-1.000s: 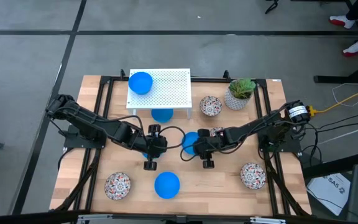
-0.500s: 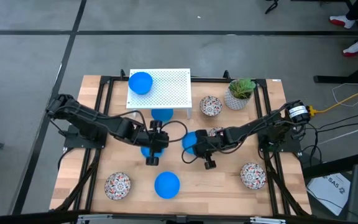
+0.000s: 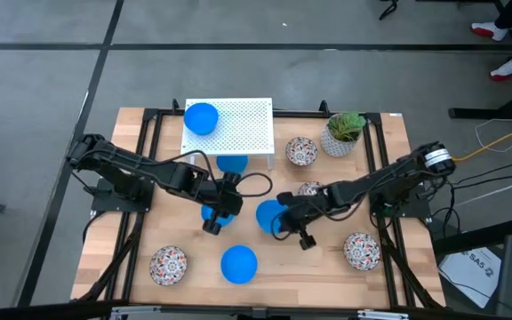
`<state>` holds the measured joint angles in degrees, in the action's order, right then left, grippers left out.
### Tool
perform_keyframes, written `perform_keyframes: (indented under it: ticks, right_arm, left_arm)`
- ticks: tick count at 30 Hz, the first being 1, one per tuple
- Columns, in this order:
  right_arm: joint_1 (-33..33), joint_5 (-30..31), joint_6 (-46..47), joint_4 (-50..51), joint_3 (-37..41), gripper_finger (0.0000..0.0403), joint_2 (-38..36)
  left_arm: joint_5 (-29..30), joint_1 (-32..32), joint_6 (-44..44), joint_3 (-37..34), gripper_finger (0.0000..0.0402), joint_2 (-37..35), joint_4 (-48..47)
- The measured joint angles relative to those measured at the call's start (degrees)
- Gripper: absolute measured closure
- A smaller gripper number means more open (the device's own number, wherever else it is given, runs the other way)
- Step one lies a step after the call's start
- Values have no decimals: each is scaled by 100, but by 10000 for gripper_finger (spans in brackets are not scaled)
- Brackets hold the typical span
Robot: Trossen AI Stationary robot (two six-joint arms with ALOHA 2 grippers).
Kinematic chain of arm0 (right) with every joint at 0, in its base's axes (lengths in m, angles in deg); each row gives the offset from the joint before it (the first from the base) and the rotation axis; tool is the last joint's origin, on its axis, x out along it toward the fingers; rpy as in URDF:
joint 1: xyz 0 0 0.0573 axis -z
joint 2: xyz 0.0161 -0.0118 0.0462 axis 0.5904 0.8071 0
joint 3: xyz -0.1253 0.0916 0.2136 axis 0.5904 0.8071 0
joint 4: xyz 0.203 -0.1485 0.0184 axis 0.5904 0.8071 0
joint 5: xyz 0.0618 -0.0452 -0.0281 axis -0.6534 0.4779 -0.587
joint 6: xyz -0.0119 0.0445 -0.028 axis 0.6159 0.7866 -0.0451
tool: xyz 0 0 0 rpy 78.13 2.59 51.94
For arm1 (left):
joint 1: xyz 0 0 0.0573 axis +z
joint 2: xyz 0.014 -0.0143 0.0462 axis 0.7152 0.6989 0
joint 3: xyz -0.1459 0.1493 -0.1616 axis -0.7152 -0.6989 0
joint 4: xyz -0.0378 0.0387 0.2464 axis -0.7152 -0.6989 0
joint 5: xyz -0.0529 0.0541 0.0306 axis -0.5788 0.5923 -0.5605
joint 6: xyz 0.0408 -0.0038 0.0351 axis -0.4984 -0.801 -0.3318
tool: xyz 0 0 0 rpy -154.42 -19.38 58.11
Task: Pick & Place Mini bowls
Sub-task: Stack the blue bowl on the blue bowl on the shelf
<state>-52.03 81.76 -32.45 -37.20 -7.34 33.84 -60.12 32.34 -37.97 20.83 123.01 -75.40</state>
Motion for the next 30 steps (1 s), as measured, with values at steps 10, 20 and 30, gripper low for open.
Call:
perform_keyframes:
  ticks: [10, 20, 30]
  right_arm:
    - [-246, -992, -647, -848, 2, 398, -47]
    - [-242, -1698, -866, -1383, 2, 398, -47]
    - [-242, -1768, -873, -1385, 2, 398, -47]
  left_arm:
    - [-1304, -19, -625, 3, 351, 19, 720]
    - [-1522, -128, -837, 7, 304, 547, 1340]
    - [-2424, -127, -927, 7, 249, 956, 1648]
